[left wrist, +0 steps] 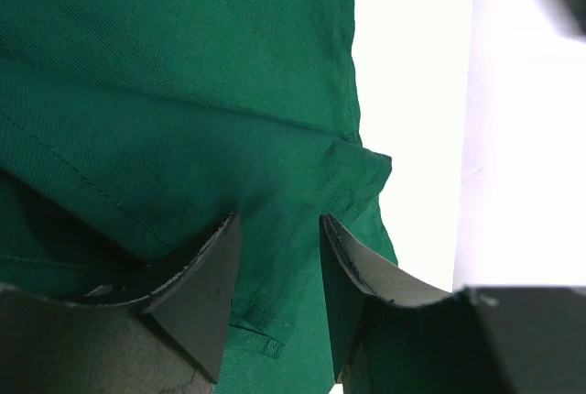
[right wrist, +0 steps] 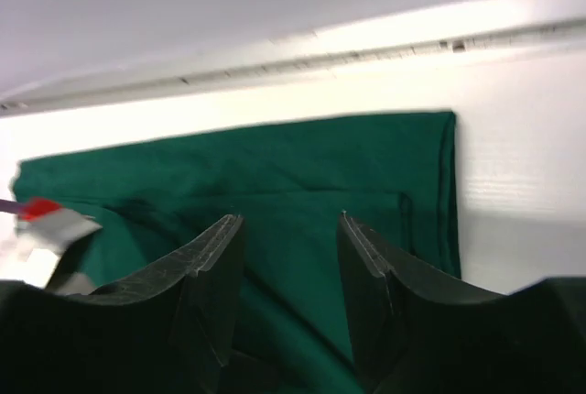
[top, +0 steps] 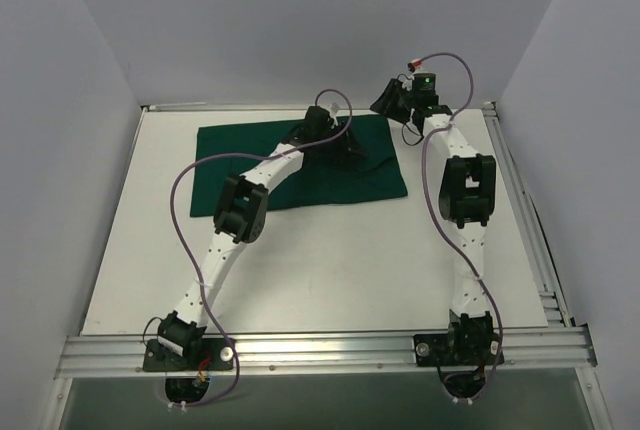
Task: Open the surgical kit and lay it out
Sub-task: Open the surgical kit at the center of the board.
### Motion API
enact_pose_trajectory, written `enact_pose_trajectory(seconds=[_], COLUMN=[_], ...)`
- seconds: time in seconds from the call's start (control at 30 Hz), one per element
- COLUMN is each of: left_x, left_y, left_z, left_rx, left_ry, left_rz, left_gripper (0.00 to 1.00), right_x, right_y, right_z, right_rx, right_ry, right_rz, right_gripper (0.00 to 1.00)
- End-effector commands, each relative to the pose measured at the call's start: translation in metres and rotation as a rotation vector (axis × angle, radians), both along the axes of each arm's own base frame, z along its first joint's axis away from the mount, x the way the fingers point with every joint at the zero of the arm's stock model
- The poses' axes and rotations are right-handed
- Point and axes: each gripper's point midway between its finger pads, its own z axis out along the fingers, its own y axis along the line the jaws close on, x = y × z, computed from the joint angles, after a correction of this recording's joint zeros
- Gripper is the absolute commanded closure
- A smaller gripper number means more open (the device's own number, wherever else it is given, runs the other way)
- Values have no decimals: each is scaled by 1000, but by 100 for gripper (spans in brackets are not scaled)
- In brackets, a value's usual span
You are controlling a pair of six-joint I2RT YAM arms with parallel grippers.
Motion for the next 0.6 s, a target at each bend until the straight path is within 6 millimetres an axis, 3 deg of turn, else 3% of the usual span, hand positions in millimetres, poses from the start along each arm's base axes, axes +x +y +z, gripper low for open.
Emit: enact_pose_trajectory(seconds=[0.0,0.17,0.57], left_x=[0,-1,-1], left_y=[10,9,9], left_z=[12,10,12], left_rx=[14,2,-8], left_ry=[16,19,21], left_rz=[16,14,14], left_gripper=[50,50,51], right_x=[-2,2,13], right_y=[1,0,-13], right_z=[-31,-47,-42], right_rx=[-21,-44,-76], right_ry=[35,23,-8], right_rz=[52,66,38], right_gripper=[55,52,49])
